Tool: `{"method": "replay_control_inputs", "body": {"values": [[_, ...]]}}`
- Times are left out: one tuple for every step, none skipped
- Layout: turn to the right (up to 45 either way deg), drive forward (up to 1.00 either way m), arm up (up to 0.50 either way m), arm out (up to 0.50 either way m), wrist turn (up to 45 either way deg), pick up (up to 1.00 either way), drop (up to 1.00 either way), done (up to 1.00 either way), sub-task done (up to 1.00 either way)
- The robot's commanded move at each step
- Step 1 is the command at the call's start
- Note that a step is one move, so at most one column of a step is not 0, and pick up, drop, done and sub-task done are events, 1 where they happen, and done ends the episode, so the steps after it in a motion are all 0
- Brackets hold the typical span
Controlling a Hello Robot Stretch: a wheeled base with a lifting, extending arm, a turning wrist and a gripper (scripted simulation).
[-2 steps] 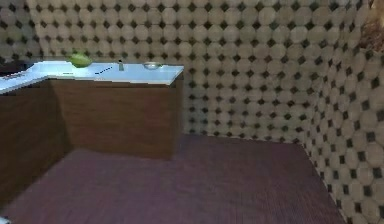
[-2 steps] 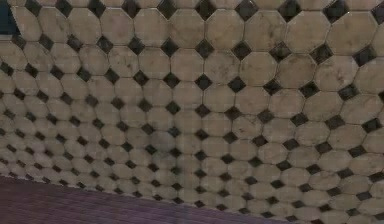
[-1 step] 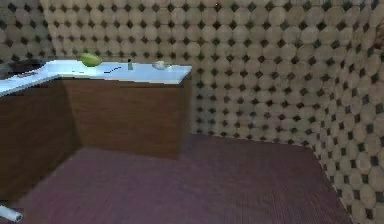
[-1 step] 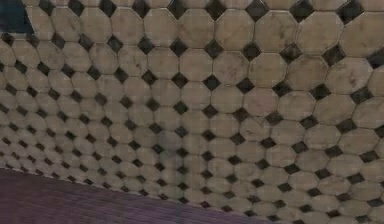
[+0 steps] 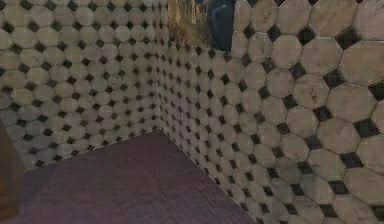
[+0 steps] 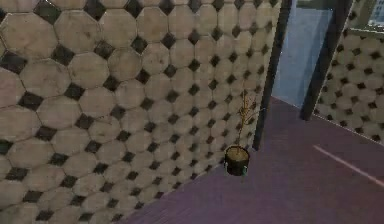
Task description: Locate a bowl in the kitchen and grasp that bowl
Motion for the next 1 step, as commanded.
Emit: {"method": "replay_control_inputs", "body": {"values": [[45.0,0.0,0.0,0.0,0.0,0.0,0.0,0.0,0.0]]}}
